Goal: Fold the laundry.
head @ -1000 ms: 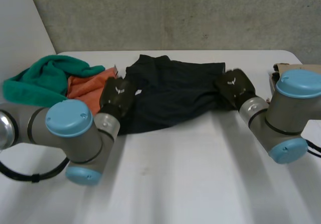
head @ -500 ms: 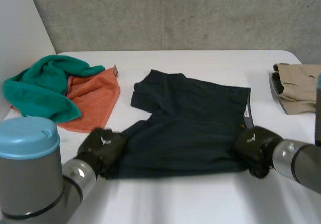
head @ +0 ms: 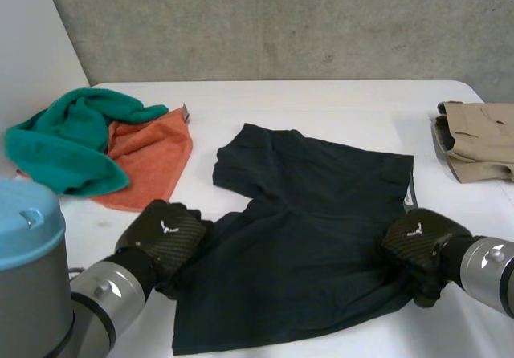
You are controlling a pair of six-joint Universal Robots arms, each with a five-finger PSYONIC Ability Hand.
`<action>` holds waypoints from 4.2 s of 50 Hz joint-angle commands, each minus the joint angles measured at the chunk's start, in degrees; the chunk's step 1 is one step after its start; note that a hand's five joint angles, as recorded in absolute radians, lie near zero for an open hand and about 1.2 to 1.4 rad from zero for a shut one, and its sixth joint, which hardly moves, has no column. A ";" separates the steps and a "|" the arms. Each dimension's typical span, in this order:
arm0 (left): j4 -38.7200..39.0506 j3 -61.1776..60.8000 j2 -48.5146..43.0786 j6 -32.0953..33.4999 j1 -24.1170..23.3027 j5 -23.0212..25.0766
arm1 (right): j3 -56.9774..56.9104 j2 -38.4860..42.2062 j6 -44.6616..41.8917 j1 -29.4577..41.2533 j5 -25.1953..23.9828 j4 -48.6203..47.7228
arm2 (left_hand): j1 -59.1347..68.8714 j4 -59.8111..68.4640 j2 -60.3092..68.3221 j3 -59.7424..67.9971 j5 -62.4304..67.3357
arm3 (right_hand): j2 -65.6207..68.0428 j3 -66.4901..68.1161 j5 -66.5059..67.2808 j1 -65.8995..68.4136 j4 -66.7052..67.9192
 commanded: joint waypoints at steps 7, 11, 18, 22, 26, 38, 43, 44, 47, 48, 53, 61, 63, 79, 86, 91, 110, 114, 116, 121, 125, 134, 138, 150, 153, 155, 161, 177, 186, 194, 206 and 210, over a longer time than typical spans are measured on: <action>-0.46 -4.87 0.42 -0.50 -3.52 -0.42 | -1.07 -5.60 7.88 -4.31 -4.19 0.14 | 7.94 7.78 7.54 7.35 7.75 | 0.69 2.61 2.25 7.24 2.70; -0.37 -5.75 0.51 -0.58 -4.58 -0.42 | -0.72 -5.95 7.26 -4.92 -3.93 0.23 | 7.61 7.45 7.21 7.02 7.42 | -6.36 -4.44 -4.80 0.19 -4.35; -0.37 -6.37 -0.19 -2.87 -6.60 -0.59 | 1.30 -5.60 6.82 -5.54 -4.37 0.23 | 7.61 7.45 7.21 7.02 7.42 | -18.99 -17.08 -17.43 -12.45 -16.99; -0.29 -6.37 -0.46 -4.36 -7.83 -1.64 | 2.53 -5.43 6.12 -6.86 -4.54 0.14 | 7.94 7.79 7.54 7.36 7.76 | -17.99 -16.07 -16.42 -11.44 -15.98; -0.20 -6.45 -0.63 -4.63 -9.32 -4.54 | 3.94 -5.42 4.72 -7.12 -4.45 0.23 | 7.94 7.79 7.54 7.36 7.76 | -16.98 -15.06 -15.41 -10.43 -14.97; 1.64 -7.77 -4.32 -4.54 -11.34 -7.27 | 6.75 -5.07 3.13 -7.74 -4.37 -0.48 | 7.94 7.79 7.54 7.36 7.76 | -15.30 -13.38 -13.73 -8.75 -13.29; 4.19 -7.69 -6.34 -4.45 -12.22 -7.45 | 7.02 -4.37 3.13 -7.65 -4.28 -1.27 | 7.94 7.79 7.54 7.36 7.76 | -13.95 -12.04 -12.39 -7.41 -11.94; 5.15 -7.69 -6.87 -4.45 -12.22 -7.45 | 7.02 -4.28 3.13 -7.65 -4.28 -1.35 | 8.44 8.29 8.04 7.86 8.26 | -13.95 -12.03 -12.39 -7.40 -11.94; 6.30 -7.69 -7.49 -4.45 -12.31 -7.45 | 7.28 -4.28 3.22 -7.74 -4.37 -1.62 | 11.13 10.97 10.73 10.54 10.94 | -13.61 -11.70 -12.05 -7.07 -11.60; 6.92 -7.69 -8.01 -4.45 -12.31 -7.45 | 7.37 -4.28 3.22 -7.74 -4.37 -1.71 | 12.97 12.81 12.57 12.38 12.78 | -13.61 -11.69 -12.05 -7.07 -11.60; 9.03 -7.69 -9.51 -4.10 -12.31 -7.45 | 7.81 -4.28 3.22 -7.82 -4.37 -2.59 | 22.23 22.07 21.83 21.64 22.04 | -13.28 -11.36 -11.71 -6.73 -11.27; 12.98 -7.77 -11.97 -3.84 -12.31 -7.62 | 8.95 -4.28 3.31 -8.00 -4.37 -3.47 | 29.81 29.65 29.41 29.22 29.62 | -12.27 -10.35 -10.70 -5.72 -10.26; 13.16 -7.69 -12.67 -3.84 -12.31 -7.71 | 9.04 -4.28 3.31 -8.09 -4.37 -3.55 | 30.31 30.15 29.91 29.72 30.13 | -11.93 -10.01 -10.37 -5.39 -9.92; 17.64 -4.97 -13.73 1.08 -12.05 -11.05 | 9.22 -5.25 3.57 -8.79 -4.45 -3.47 | 50.98 50.83 50.58 50.40 50.80 | -10.75 -8.83 -9.19 -4.20 -8.74; 19.40 6.28 -16.62 5.92 -8.98 -11.14 | 8.43 -5.25 4.54 -8.62 -4.45 -3.11 | 50.98 50.83 50.58 50.40 50.80 | -14.45 -12.53 -12.88 -7.90 -12.44; 19.05 11.56 -20.67 6.09 -5.99 -10.88 | 7.72 -5.42 8.74 -8.62 -4.37 -3.03 | 50.98 50.83 50.58 50.40 50.80 | -19.15 -17.23 -17.59 -12.61 -17.14; 19.14 16.31 -23.75 5.39 -3.44 -10.88 | 8.78 0.72 11.83 -4.23 -3.66 -10.31 | 50.98 50.83 50.58 50.40 50.80 | -15.83 -13.91 -14.26 -9.28 -13.82; 18.96 16.57 -23.75 5.22 -3.44 -11.23 | 8.78 2.22 12.88 -2.29 -3.31 -13.38 | 50.98 50.83 50.58 50.40 50.80 | 14.97 16.89 16.54 21.52 16.98; 18.87 16.05 -23.75 5.30 -3.61 -11.23 | 8.78 2.31 12.89 -1.67 -2.79 -14.71 | 50.98 50.83 50.58 50.40 50.80 | 37.63 39.55 39.19 44.18 39.64; 14.76 11.92 -20.24 6.09 -4.31 -11.23 | 7.99 -1.20 12.27 -2.02 -1.38 -13.84 | 50.98 50.83 50.58 50.40 50.80 | 37.63 39.55 39.20 44.18 39.64; 3.54 6.40 -11.82 5.92 -5.01 -10.53 | 6.76 -9.09 9.48 -2.37 -1.55 -5.18 | 50.98 50.83 50.58 50.40 50.80 | 37.63 39.55 39.20 44.18 39.64; -14.60 0.05 -1.95 5.74 -11.87 -3.15 | 4.91 -13.07 -8.72 -9.04 -3.13 13.76 | 50.98 50.83 50.58 50.40 50.80 | 37.63 39.55 39.20 44.18 39.64; -15.14 1.01 -2.04 5.83 -12.14 0.11 | 2.72 -8.79 -8.21 -9.50 -5.59 10.88 | 50.98 50.83 50.58 50.40 50.80 | 37.63 39.55 39.20 44.18 39.64; 4.96 27.24 -24.75 9.15 -4.77 -8.57 | -12.05 10.91 3.21 -9.14 -5.42 1.64 | 50.98 50.83 50.58 50.40 50.80 | 37.63 39.55 39.20 44.18 39.64; 9.89 35.44 -31.02 13.37 -3.09 -8.77 | -15.90 14.51 8.12 -7.66 -4.46 -3.97 | 50.98 50.83 50.58 50.40 50.80 | 37.63 39.55 39.20 44.18 39.64; 17.68 42.20 -36.46 17.59 -2.56 -8.59 | -18.45 16.45 11.02 -6.69 -2.62 -8.10 | 50.98 50.83 50.58 50.40 50.80 | 37.63 39.55 39.20 44.18 39.64; 33.96 53.37 -47.80 21.04 -1.42 -5.09 | -23.64 22.24 13.24 -3.79 6.33 -19.69 | 50.98 50.83 50.58 50.40 50.80 | 37.63 39.55 39.20 44.18 39.64; 37.59 79.94 -72.34 20.86 -0.18 5.20 | -35.52 40.80 5.16 1.23 19.36 -39.14 | 50.98 50.83 50.58 50.40 50.80 | 37.63 39.55 39.20 44.18 39.64; 38.12 76.97 -69.20 18.14 -0.10 3.90 | -35.08 38.62 6.12 1.32 20.07 -41.08 | 9.17 9.01 8.77 8.58 8.98 | -32.37 -30.45 -30.80 -25.82 -30.36; 45.50 62.30 -57.42 15.24 -0.18 2.66 | -31.83 28.34 13.67 0.88 19.80 -40.91 | -19.02 -19.17 -19.42 -19.60 -19.20 | -32.37 -30.45 -30.80 -25.82 -30.36; 46.91 37.77 -39.75 6.45 -2.12 2.40 | -23.31 19.01 22.36 -0.61 17.35 -21.34 | -19.02 -19.17 -19.42 -19.60 -19.20 | -32.37 -30.45 -30.80 -25.82 -30.36; 45.51 28.63 -32.99 1.36 -2.03 2.40 | -18.74 18.92 26.15 -1.23 14.54 -17.88 | -19.02 -19.17 -19.42 -19.60 -19.20 | -32.37 -30.45 -30.80 -25.82 -30.36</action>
